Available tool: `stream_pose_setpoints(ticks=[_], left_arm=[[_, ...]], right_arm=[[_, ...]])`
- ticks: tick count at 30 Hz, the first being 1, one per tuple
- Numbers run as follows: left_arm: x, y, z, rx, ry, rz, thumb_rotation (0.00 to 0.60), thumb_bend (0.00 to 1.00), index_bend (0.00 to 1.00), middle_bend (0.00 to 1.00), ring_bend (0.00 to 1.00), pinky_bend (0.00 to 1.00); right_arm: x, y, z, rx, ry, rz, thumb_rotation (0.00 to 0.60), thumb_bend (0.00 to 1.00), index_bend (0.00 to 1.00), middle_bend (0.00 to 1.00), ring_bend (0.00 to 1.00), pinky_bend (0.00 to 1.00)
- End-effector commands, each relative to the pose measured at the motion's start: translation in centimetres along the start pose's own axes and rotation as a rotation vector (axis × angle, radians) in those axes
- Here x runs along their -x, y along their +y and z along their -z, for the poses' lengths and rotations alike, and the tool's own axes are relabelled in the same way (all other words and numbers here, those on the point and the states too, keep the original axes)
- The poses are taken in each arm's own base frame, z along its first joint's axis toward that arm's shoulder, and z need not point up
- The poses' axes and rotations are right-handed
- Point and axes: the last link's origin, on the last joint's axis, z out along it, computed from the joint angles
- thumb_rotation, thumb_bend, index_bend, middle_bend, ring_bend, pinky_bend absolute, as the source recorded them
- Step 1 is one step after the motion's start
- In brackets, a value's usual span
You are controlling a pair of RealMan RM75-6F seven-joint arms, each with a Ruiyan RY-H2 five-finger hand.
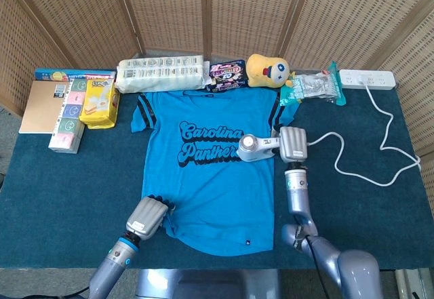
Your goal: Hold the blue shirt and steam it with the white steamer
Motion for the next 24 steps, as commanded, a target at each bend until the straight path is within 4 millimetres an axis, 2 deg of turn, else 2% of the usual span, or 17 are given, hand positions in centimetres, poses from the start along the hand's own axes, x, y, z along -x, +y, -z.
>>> stream_pose_setpoints(ticks=[1, 15, 24], left_arm=[[0.0, 0.0, 0.0, -0.002, 0.001, 0.001, 0.6, 0.66, 0.52, 0.54, 0.48, 0.5], [0.1, 0.0, 0.1, 0.0, 0.0, 0.008, 0.6, 0.66, 0.52, 0.54, 0.48, 0.49], [0.2, 0.1, 0.1, 0.004, -0.002, 0.01, 0.6, 0.66, 0.52, 0.54, 0.48, 0.49]], right_arm=[[0.4, -1.0, 0.3, -0.033, -0.014, -0.007, 0.6, 0.4, 0.74, 0.72, 0.76, 0.72], [1.2, -3.6, 2.3, -0.116, -0.063, -0.057, 0.6, 0.39, 0.74, 0.71, 0.76, 0.72], [1.1, -5.2, 4.4, -0.189, -0.105, -0.081, 0.6, 0.39, 0.74, 0.71, 0.76, 0.72]])
